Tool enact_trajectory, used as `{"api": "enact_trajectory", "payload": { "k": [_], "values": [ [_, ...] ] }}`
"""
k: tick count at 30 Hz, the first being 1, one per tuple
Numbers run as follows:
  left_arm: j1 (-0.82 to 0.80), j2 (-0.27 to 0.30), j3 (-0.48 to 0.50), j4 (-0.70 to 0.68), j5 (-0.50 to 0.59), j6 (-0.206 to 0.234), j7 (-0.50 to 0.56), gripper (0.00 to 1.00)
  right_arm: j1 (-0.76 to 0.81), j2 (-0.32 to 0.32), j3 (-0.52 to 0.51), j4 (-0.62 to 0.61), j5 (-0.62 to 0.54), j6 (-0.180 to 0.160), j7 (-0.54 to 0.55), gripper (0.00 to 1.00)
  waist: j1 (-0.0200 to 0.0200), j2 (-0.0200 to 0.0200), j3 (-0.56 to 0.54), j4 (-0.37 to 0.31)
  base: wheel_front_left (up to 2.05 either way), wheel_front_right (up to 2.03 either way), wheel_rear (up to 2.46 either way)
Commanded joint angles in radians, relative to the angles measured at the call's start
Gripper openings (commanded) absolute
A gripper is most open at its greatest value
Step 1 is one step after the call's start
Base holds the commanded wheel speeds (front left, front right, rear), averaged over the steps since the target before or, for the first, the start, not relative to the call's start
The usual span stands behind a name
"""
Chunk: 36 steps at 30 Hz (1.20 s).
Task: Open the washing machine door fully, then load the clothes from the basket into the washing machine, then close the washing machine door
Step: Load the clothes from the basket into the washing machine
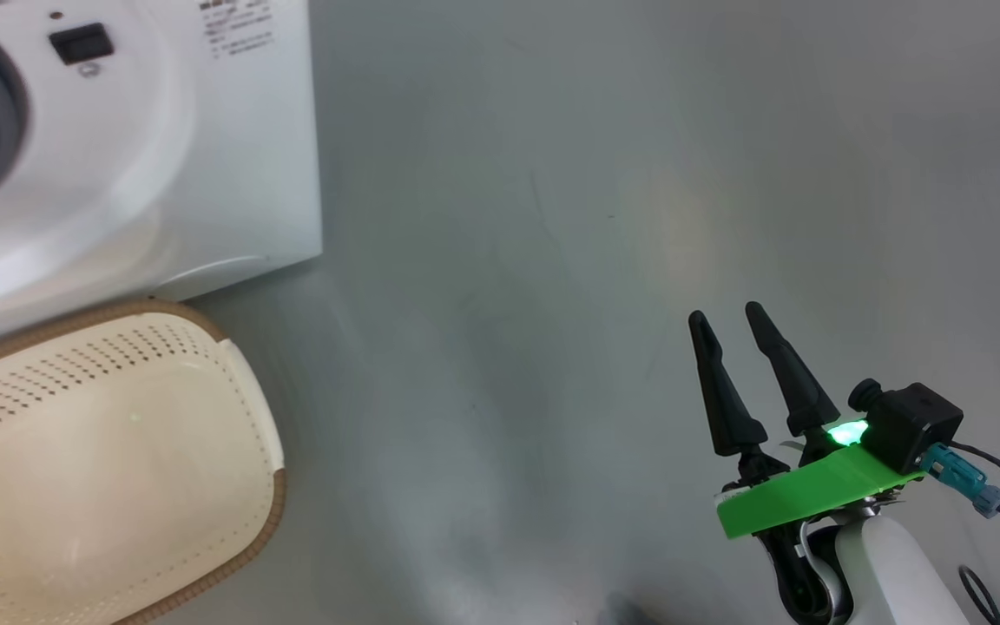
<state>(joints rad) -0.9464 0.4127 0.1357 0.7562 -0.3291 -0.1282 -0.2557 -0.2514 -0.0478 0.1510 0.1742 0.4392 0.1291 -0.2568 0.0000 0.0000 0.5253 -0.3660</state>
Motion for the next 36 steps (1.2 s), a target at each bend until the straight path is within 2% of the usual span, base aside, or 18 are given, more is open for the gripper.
{"api": "enact_trajectory", "payload": {
  "k": [1, 6, 12, 18, 26, 36],
  "values": [
    [0.030, 0.038, 0.033, -0.022, -0.003, -0.003, -0.006, 1.00, -0.007, -0.003, 0.016, -0.018, -0.007, 0.002, -0.005, 1.00, 0.0000, 0.0000, -0.021, 0.019, 0.00, 0.00, 0.00],
    [0.125, -0.039, 0.072, -0.069, -0.007, -0.003, -0.006, 1.00, -0.008, -0.019, 0.010, -0.012, -0.015, 0.002, -0.005, 1.00, 0.0000, 0.0000, -0.074, 0.055, 0.00, 0.00, 0.00],
    [0.263, -0.106, 0.067, -0.142, -0.002, -0.003, -0.006, 1.00, 0.002, -0.053, 0.001, 0.004, -0.015, 0.002, -0.005, 1.00, 0.0000, 0.0000, -0.143, 0.101, 0.00, 0.00, 0.00],
    [0.383, -0.147, 0.046, -0.213, 0.014, -0.003, -0.006, 1.00, 0.020, -0.086, -0.006, 0.020, -0.013, 0.002, -0.005, 1.00, 0.0000, 0.0000, -0.199, 0.144, 0.00, 0.00, 0.00],
    [0.543, -0.209, 0.066, -0.304, 0.039, -0.003, -0.006, 1.00, 0.062, -0.120, -0.013, 0.045, -0.004, 0.002, -0.005, 1.00, 0.0000, 0.0000, -0.291, 0.190, 0.00, 0.00, 0.00],
    [0.710, -0.248, 0.057, -0.387, 0.068, -0.003, -0.006, 1.00, 0.115, -0.151, -0.022, 0.055, 0.005, 0.002, -0.005, 1.00, 0.0000, 0.0000, -0.374, 0.226, 0.00, 0.00, 0.00]
  ]
}}
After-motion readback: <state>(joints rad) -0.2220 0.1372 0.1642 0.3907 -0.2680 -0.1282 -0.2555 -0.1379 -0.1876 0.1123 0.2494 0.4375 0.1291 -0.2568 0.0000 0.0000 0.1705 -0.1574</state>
